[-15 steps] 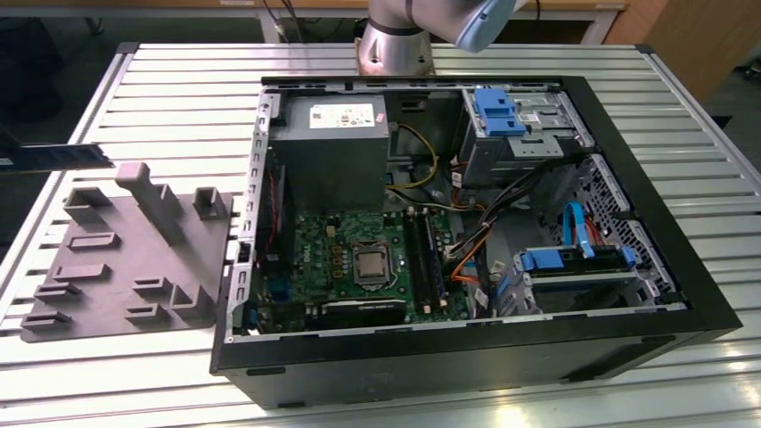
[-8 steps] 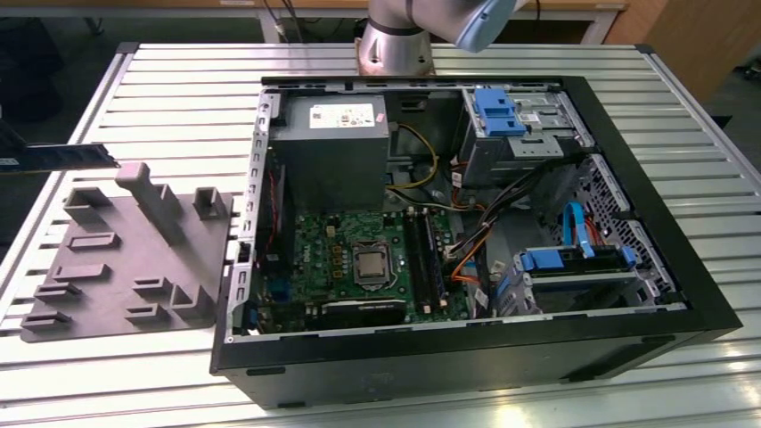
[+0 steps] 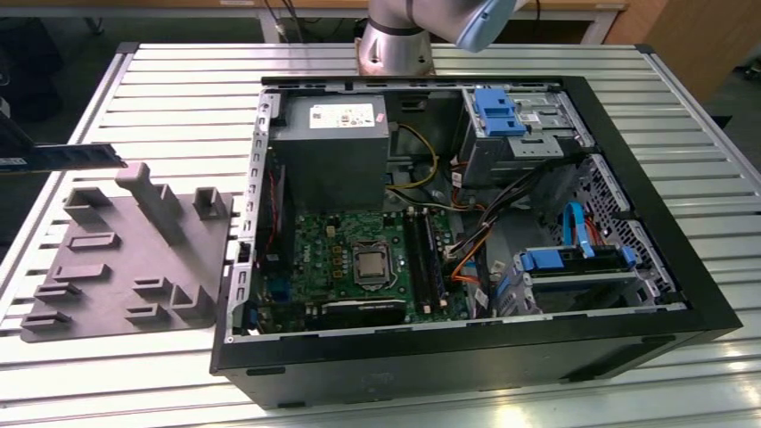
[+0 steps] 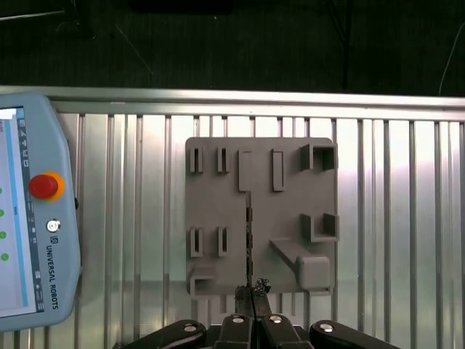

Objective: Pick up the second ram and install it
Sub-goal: 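Pick up the second ram and move it above second insertion slot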

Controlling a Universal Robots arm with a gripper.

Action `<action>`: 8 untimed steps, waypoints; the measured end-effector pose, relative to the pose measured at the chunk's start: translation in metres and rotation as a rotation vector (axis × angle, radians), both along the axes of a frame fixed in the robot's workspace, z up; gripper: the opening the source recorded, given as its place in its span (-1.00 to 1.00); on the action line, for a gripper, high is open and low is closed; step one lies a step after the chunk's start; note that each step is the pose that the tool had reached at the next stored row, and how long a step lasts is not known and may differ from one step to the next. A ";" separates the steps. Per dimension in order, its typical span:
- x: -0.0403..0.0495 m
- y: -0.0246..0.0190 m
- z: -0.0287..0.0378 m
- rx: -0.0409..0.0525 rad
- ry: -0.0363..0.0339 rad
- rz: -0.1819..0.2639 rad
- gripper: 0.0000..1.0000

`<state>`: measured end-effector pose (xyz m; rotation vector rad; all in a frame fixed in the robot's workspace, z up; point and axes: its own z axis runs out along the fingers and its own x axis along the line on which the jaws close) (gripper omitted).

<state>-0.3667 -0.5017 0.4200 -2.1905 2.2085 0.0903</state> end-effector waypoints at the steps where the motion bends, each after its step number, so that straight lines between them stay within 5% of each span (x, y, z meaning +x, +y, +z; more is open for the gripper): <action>1: 0.0005 0.0000 0.0000 0.0000 0.0000 0.000 -0.77; 8: 0.0041 0.0000 0.0000 0.0000 0.0000 0.000 -0.77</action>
